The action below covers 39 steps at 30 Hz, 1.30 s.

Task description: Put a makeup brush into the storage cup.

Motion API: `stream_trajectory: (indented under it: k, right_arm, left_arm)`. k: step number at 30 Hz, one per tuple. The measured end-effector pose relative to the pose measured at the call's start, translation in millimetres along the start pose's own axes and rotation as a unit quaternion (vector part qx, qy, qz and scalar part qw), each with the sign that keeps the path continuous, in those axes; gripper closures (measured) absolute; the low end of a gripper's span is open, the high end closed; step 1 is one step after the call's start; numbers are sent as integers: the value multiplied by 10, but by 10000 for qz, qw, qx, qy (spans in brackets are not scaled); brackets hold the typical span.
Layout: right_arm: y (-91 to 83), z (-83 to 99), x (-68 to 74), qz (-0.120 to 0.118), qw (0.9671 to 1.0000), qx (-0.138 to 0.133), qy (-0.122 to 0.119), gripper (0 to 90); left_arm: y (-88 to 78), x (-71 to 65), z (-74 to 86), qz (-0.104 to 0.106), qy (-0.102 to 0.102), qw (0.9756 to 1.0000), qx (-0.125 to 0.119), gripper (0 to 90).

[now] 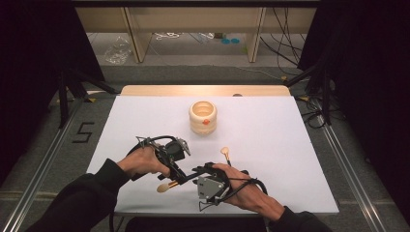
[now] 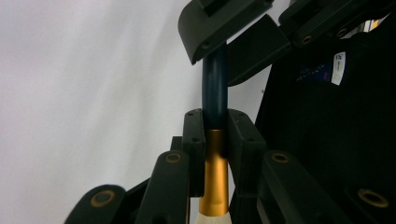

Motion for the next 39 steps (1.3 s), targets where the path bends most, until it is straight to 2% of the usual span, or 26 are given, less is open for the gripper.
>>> stream_trajectory:
  k: [1, 2, 5, 6, 8, 14, 15, 16, 18, 25, 27, 30, 37, 39]
  right_arm:
    - [3, -8, 1, -10, 10000, -14, -66, 640]
    - [0, -14, 6, -12, 10000, -13, -82, 647]
    - [-1, -22, 14, 6, 9999, 22, -139, 661]
    - [1, -23, 15, 36, 9997, 59, -243, 673]
    - [21, -23, -5, 50, 9987, -20, -500, 684]
    - [14, -25, -4, 45, 9986, -31, -525, 730]
    - [15, -28, -12, 47, 9982, -39, -595, 736]
    - [15, -28, -12, 47, 9982, -39, -595, 736]
    - [19, -24, -1, 30, 9981, -5, -614, 746]
    - [16, -20, 24, 37, 9982, 67, -591, 767]
    - [23, -24, 20, -11, 9976, 19, -697, 775]
    - [21, -16, 29, 0, 9976, 67, -693, 782]
    - [25, -12, 26, -57, 9970, 58, -776, 785]
    - [15, -3, 24, -42, 9974, 95, -713, 786]
  left_arm:
    - [17, -21, -11, 31, -132, 9998, -115, 781]
    - [3, 2, -12, -24, 9, 10000, 11, 781]
    - [3, -9, -26, -9, 12, 10000, 40, 781]
    - [-4, -3, -38, -19, 120, 9999, 113, 780]
    - [5, -24, -55, -13, 52, 10000, 41, 781]
    - [3, -36, -82, -13, 85, 9999, 127, 780]
    - [-9, -20, -82, -43, 200, 9995, 230, 780]
    - [-9, -20, -82, -43, 200, 9995, 230, 780]
    - [8, -39, -91, -14, 66, 9999, 148, 780]
    - [6, -43, -100, 4, 42, 9998, 177, 780]
    - [4, -43, -102, 6, 44, 9998, 184, 780]
    - [-3, -39, -112, 0, 53, 9998, 215, 779]
    - [4, -43, -120, 101, -62, 9998, 168, 777]
    - [-3, -44, -118, 140, -147, 9998, 75, 770]
Point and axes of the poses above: each handheld gripper's, and its own axes: y roughly forward along the jaws, z roughly out of its underside, x roughly to its left, the point moved 2 cm from there along y, roughly forward along the jaws, and after that the axes turned 10 degrees about x, right-handed, at the moved point
